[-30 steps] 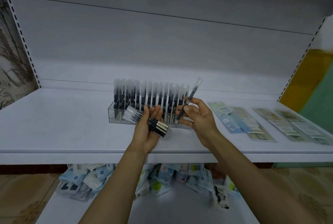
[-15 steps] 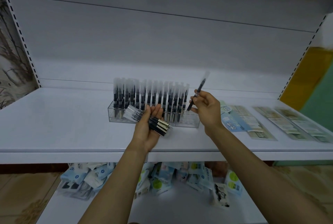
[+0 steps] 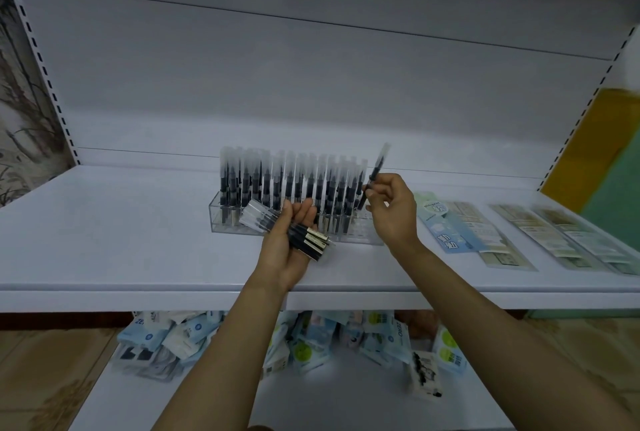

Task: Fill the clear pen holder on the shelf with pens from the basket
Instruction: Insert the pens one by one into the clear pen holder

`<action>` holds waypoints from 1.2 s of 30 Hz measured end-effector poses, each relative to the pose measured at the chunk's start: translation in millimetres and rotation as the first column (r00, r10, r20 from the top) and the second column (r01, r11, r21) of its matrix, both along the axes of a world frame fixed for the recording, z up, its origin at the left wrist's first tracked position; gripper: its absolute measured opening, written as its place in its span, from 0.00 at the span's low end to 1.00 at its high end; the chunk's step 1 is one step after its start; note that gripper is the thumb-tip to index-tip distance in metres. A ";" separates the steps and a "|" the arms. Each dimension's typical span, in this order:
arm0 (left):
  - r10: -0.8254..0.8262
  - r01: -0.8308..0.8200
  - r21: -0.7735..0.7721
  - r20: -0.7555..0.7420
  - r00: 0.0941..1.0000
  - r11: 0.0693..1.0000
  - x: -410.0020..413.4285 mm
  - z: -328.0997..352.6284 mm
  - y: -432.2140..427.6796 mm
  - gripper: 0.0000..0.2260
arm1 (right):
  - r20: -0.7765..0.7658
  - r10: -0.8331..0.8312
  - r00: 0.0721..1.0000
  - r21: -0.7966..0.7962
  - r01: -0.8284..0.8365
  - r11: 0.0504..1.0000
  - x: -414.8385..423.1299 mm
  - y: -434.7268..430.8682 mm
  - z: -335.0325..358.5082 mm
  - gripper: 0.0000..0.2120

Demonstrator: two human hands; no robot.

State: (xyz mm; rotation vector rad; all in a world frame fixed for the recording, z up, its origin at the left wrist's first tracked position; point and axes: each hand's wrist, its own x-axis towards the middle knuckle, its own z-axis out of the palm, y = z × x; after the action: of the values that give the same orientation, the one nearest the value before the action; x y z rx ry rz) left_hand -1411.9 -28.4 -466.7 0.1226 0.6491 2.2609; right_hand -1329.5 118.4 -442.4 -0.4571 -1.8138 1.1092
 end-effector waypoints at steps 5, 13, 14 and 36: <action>-0.001 0.001 0.000 0.015 1.000 1.000 0.6 0.3 -0.7 0.09 | 0.057 -0.019 0.998 0.038 0.017 0.999 -3.3 3.2 -6.8 0.08; 0.001 -0.001 -0.005 0.007 1.000 1.000 1.7 1.7 -1.0 0.09 | 0.071 -0.028 0.997 -0.012 0.029 0.999 -7.8 7.6 -6.5 0.08; 0.001 -0.001 -0.006 0.006 1.000 1.000 1.7 1.7 -1.0 0.09 | 0.070 -0.028 0.997 -0.019 0.030 0.999 -7.9 7.8 -6.4 0.08; -0.003 0.003 -0.007 -0.002 1.000 1.000 0.1 0.4 0.1 0.09 | 0.155 -0.130 0.979 0.094 0.116 0.989 -13.7 9.8 -12.1 0.10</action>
State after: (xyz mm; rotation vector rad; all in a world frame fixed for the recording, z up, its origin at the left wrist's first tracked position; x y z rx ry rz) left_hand -1411.9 -28.3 -466.3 0.1220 0.6573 2.2553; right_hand -1343.2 128.2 -454.5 -0.6151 -1.9369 0.9289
